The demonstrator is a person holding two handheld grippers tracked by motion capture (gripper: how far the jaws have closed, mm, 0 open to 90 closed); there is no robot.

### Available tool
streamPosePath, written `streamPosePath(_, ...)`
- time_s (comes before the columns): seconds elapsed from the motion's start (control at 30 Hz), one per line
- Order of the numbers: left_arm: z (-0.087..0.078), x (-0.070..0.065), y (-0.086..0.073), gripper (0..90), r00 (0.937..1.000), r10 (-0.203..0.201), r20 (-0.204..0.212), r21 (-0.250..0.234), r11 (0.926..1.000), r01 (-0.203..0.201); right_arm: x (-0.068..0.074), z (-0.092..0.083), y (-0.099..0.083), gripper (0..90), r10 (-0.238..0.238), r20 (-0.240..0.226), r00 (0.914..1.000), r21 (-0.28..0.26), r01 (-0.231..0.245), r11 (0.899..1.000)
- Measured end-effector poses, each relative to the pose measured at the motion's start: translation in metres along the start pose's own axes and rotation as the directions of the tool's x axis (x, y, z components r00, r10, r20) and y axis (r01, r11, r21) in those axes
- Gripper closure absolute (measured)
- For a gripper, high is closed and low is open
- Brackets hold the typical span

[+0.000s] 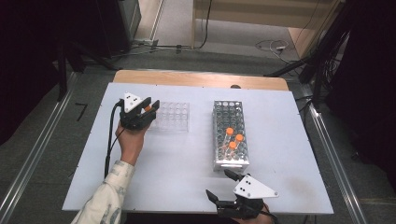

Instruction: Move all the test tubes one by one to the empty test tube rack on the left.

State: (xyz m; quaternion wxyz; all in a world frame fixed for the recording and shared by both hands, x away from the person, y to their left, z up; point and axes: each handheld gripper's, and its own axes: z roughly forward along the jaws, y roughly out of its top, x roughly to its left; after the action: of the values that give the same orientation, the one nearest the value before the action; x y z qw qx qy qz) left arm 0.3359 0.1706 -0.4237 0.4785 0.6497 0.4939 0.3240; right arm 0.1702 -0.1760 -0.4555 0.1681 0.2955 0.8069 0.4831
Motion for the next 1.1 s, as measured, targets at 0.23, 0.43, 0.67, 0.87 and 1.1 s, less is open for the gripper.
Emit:
streamPosePath(0.23, -0.007, -0.004, 0.003, 56.3, 0.9998, -0.005, 0.019, -0.022, 0.9997, 0.005, -0.003, -0.002, 0.001, 15.8, 0.011, 0.011, 0.9999, -0.013, -0.011, 1.000)
streamPosePath(0.43, -0.017, -0.009, 0.005, 45.4, 0.9989, -0.025, 0.040, -0.030, 0.9992, 0.026, -0.008, -0.005, 0.001, 17.3, 0.029, 0.035, 0.9990, -0.030, -0.028, 0.999)
streamPosePath(0.67, -0.035, -0.018, 0.001, 32.9, 0.9981, -0.032, 0.053, -0.025, 0.9991, 0.034, -0.015, -0.006, 0.001, 17.7, 0.047, 0.064, 0.9969, -0.037, -0.044, 0.998)
streamPosePath(0.87, -0.049, -0.028, -0.013, 25.8, 0.9962, 0.001, 0.087, 0.001, 1.0000, -0.001, -0.022, -0.007, 0.002, 18.7, 0.063, 0.096, 0.9934, -0.054, -0.058, 0.997)
streamPosePath(1.1, -0.063, -0.037, -0.028, 20.7, 0.9934, 0.029, 0.111, 0.006, 0.9995, -0.030, -0.033, -0.004, 0.005, 20.5, 0.096, 0.122, 0.9879, -0.075, -0.088, 0.993)
